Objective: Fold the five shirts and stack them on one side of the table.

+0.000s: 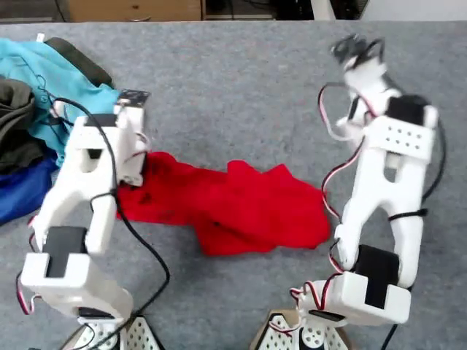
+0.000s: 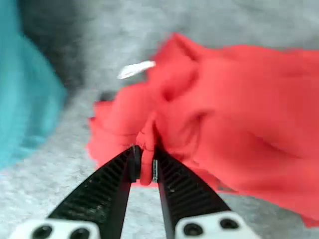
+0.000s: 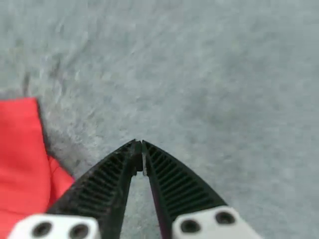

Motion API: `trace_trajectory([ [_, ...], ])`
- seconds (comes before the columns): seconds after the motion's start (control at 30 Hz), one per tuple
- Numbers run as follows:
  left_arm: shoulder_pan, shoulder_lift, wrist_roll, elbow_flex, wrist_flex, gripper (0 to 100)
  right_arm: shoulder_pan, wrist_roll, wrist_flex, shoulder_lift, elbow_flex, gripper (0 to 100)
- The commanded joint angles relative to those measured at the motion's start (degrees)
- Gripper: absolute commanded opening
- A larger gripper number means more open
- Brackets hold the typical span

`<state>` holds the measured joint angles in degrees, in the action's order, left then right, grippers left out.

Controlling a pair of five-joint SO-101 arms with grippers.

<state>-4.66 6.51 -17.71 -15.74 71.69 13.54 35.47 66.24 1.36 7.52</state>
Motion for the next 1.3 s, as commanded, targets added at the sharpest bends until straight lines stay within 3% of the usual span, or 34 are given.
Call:
trace_trajectory([
  [0.0,-4.9,2.4,-3.4,6.3,0.3,2,-1.0,1.1,-11.3,0.0,12.2,0.2],
  [0.23,-8.4,7.4,-4.0,22.2,11.9,23,-2.9,1.0,-29.2,-0.3,29.7,0.2],
  [0.53,-5.7,8.5,-4.3,35.5,25.0,24,-4.2,-3.1,-35.7,-0.3,33.9,0.2],
  [0.8,-2.4,8.5,-4.1,31.6,24.9,24,-4.2,-3.1,-35.7,-0.4,34.0,0.2],
  [1.07,2.0,8.6,-4.0,25.7,18.9,10,-4.4,-3.1,-35.7,-1.7,33.5,0.2],
  [1.27,4.0,8.2,-4.0,26.4,17.8,10,-4.4,-3.1,-35.7,-1.7,33.5,0.2],
])
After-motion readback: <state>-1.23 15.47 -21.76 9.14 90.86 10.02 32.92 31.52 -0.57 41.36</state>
